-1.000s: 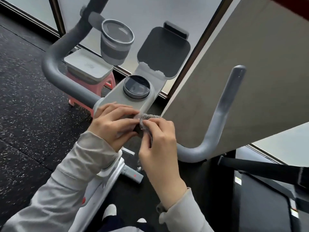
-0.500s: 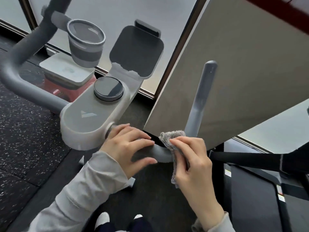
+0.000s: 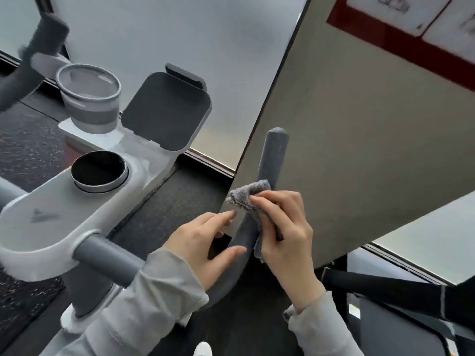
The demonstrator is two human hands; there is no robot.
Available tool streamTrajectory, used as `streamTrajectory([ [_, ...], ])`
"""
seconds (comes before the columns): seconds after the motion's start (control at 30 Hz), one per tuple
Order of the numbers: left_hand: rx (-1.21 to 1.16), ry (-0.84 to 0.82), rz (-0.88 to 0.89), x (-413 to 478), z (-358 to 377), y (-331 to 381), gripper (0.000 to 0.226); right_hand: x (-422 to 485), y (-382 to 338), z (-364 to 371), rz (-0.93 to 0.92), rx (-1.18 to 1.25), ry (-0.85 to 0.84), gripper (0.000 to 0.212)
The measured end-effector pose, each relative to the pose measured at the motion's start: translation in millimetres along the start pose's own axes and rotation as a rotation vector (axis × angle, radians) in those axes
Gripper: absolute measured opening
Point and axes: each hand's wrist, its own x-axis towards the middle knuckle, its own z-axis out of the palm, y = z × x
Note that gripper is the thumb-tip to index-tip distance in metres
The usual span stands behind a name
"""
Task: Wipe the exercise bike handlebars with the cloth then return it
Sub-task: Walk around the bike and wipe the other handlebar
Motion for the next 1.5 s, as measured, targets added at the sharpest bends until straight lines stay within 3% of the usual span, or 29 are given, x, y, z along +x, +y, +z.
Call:
streamTrajectory([
  [0.17,-0.004,0.071,-0.043,18,20,14,0.06,22,31,4,-0.189,0.024,0.043,0.021],
  [0.4,0.028,0.178,-0.088,19,32,24,0.055,107,37,-8,-0.173,0.106,0.089,0.019],
  [0.47,0.028,0.205,-0.098,17,35,26,0.055,128,39,-16,-0.106,0.169,-0.016,0.022],
  [0.63,0.049,0.214,-0.09,12,40,25,0.052,172,57,-39,0.187,0.424,-0.55,0.028],
  [0.7,0.047,0.215,-0.084,13,40,24,0.055,172,61,-42,0.19,0.46,-0.582,0.027],
  [0.93,0.066,0.205,-0.06,11,40,24,0.051,125,68,-40,0.082,0.538,-0.259,0.029],
  [1.03,0.078,0.22,-0.053,11,41,24,0.051,126,68,-24,0.191,0.561,-0.11,0.028],
  [1.23,0.085,0.212,-0.048,9,40,26,0.05,98,70,5,0.541,0.906,0.126,0.028],
  [1.5,0.12,0.205,-0.046,-3,39,29,0.049,51,55,16,0.615,0.879,0.262,0.02],
])
